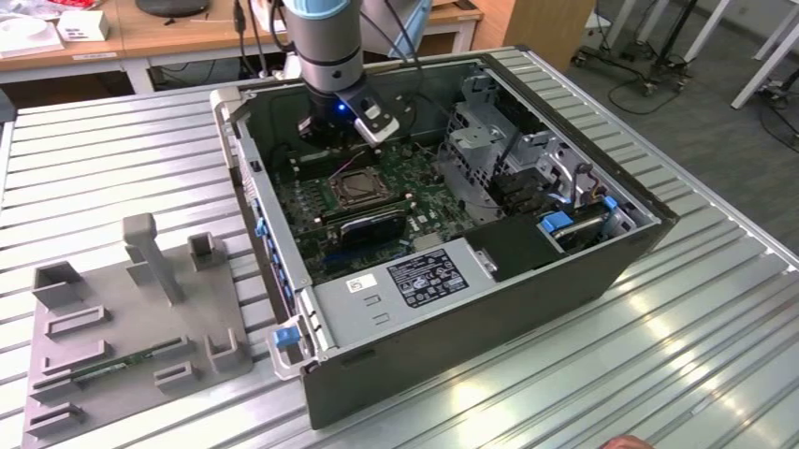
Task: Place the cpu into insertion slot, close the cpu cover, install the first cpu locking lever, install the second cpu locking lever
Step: 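Install the first cpu locking lever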
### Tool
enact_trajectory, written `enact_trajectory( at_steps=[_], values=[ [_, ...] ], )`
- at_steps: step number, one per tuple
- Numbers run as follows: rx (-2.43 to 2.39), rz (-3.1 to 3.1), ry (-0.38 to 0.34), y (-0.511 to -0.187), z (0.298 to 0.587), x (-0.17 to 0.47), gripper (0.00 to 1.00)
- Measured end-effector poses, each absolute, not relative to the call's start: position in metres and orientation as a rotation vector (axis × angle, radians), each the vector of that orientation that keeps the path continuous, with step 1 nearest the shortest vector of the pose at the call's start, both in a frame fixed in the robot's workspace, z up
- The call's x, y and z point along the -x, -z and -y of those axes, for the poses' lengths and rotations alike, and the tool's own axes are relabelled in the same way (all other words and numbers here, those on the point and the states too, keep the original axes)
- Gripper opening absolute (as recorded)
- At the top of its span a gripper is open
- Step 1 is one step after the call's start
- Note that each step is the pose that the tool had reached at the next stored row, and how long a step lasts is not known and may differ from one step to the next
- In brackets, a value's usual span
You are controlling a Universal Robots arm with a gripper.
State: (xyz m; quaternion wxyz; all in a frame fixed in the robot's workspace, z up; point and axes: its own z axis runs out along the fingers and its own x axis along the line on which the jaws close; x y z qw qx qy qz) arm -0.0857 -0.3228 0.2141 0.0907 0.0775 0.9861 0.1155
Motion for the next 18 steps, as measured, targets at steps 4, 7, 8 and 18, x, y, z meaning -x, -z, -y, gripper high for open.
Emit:
enact_trajectory(
  at_steps=[4, 7, 8, 18],
  values=[
    [-0.231, -2.931, -0.343, -0.2121, 0.3228, 0.0822, 0.11],
    [-0.231, -2.931, -0.343, -0.2116, 0.3228, 0.0803, 0.11],
    [-0.231, -2.931, -0.342, -0.2116, 0.3229, 0.0802, 0.11],
    [-0.230, -2.931, -0.339, -0.2104, 0.3238, 0.0785, 0.11]
  ],
)
